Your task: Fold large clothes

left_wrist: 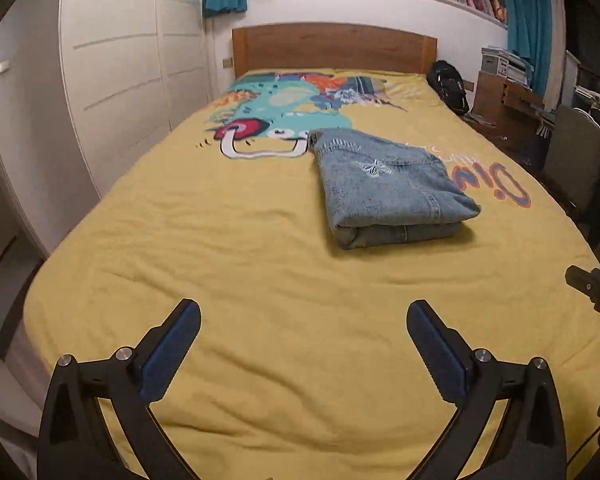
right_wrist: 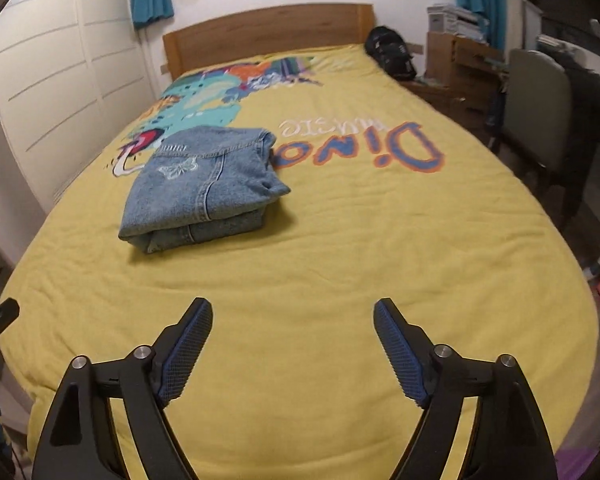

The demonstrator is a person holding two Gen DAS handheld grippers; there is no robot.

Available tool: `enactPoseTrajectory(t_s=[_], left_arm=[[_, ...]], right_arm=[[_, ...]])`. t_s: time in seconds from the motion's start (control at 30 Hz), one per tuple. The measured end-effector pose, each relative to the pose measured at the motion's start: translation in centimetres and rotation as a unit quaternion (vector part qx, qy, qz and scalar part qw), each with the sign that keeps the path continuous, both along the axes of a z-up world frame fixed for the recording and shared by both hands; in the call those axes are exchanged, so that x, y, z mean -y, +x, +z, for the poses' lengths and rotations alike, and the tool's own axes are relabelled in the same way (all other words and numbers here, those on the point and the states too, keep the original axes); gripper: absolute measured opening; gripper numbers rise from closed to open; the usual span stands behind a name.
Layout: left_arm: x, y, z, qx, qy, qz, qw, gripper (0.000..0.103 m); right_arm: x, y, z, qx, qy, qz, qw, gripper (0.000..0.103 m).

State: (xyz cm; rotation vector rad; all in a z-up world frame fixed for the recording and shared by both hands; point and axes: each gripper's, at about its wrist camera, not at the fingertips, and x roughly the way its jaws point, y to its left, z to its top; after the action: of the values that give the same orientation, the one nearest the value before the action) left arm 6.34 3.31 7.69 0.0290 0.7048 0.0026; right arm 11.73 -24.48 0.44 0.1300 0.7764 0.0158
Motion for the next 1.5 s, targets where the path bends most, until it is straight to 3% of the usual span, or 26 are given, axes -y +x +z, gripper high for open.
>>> enactPoseTrajectory(t_s=[0.03, 0.3, 0.43, 1.5], left_arm=[[0.1, -0.5, 0.1, 0.006, 0.001, 0.000, 1.0000, 0.102], [0.6, -3.3, 0.7, 0.036, -0.004, 0.008, 0.9993, 0.102], [1.3, -3.5, 0.7, 0.051, 0.012, 0.016, 0.9985, 0.102], [3.2, -3.8, -0.5, 0.046, 0.017, -0.014, 0.9987, 0.102]], right_arm=[[0.0, -0.6, 0.2, 0.006, -0.001, -0.003, 1.000, 0.103], [0.0, -4.6, 1.4, 0.046, -0.013, -0.013, 0.999, 0.103], [-0.2, -5.5, 1.2, 0.062, -0.031, -0.020, 0.997, 0.103], [-0.1, -6.8, -0.5, 0.059, -0.043, -0.036, 0.997, 0.103]])
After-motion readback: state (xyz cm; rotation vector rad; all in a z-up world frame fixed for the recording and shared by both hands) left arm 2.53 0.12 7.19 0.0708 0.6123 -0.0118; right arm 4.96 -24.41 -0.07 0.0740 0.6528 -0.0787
